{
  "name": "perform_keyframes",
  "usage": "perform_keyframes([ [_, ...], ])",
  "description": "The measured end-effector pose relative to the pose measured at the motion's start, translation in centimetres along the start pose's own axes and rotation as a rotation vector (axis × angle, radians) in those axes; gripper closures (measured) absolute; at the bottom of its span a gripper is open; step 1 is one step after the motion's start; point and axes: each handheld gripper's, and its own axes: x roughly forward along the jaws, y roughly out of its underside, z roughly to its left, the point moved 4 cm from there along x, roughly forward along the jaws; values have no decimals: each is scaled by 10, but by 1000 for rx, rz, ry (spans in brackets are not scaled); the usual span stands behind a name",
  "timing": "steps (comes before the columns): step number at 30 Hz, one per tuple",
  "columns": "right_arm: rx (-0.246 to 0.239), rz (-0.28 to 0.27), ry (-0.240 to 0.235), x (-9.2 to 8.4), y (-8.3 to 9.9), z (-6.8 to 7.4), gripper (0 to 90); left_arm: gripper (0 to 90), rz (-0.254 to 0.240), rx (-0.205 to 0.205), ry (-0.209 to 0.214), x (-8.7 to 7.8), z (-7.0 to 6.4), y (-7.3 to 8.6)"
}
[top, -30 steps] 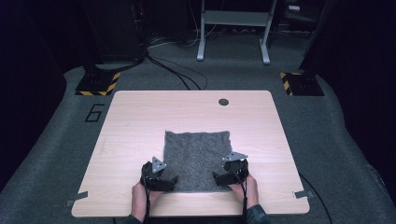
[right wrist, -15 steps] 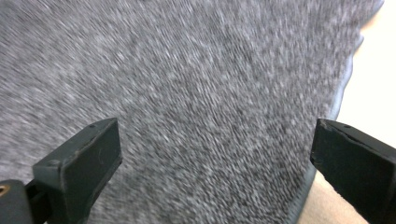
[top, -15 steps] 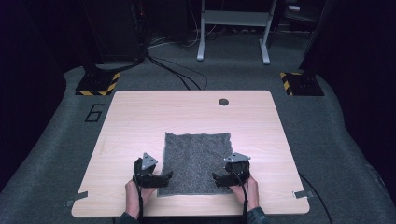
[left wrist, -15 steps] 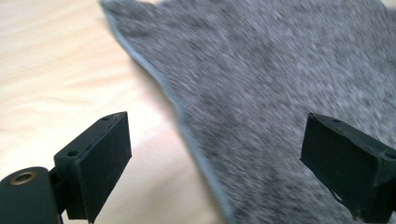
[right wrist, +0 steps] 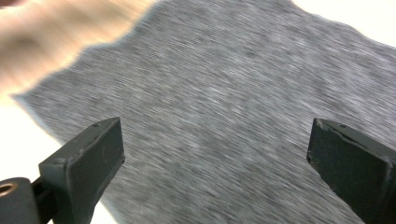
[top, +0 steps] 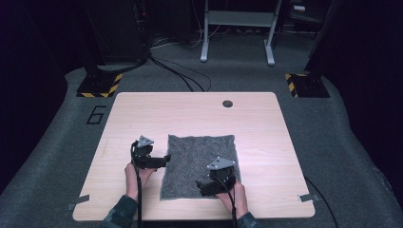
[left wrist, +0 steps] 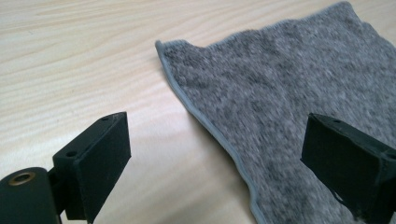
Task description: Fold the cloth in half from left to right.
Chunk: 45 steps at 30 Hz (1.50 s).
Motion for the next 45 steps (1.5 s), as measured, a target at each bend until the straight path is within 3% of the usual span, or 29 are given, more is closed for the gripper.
perform_keyframes([
  [13,-82,23,-118,29,-14,69,53,90,-1,-35,-15,34,15,-26],
  [17,-115,42,-146,39,-16,89,94,97,22,-37,-11,44,17,-29],
  [21,-158,55,-157,55,-18,105,148,163,19,-50,-28,53,19,-29],
  [30,-218,39,-148,69,-23,127,419,279,48,-35,-49,73,21,-30],
  [35,-251,75,-146,74,-21,132,516,409,48,-45,-55,78,20,-29],
  [37,-248,69,-150,74,-20,134,534,435,45,-49,-57,79,19,-28],
  [38,-252,56,-146,75,-20,134,544,453,54,-31,-60,78,19,-28],
  [41,-223,73,-183,74,-19,130,591,524,38,-16,-77,79,16,-27],
  [42,-222,44,-176,75,-18,129,606,548,30,-13,-82,80,15,-26],
  [45,-189,26,-156,74,-15,130,629,655,23,17,-115,80,11,-25],
])
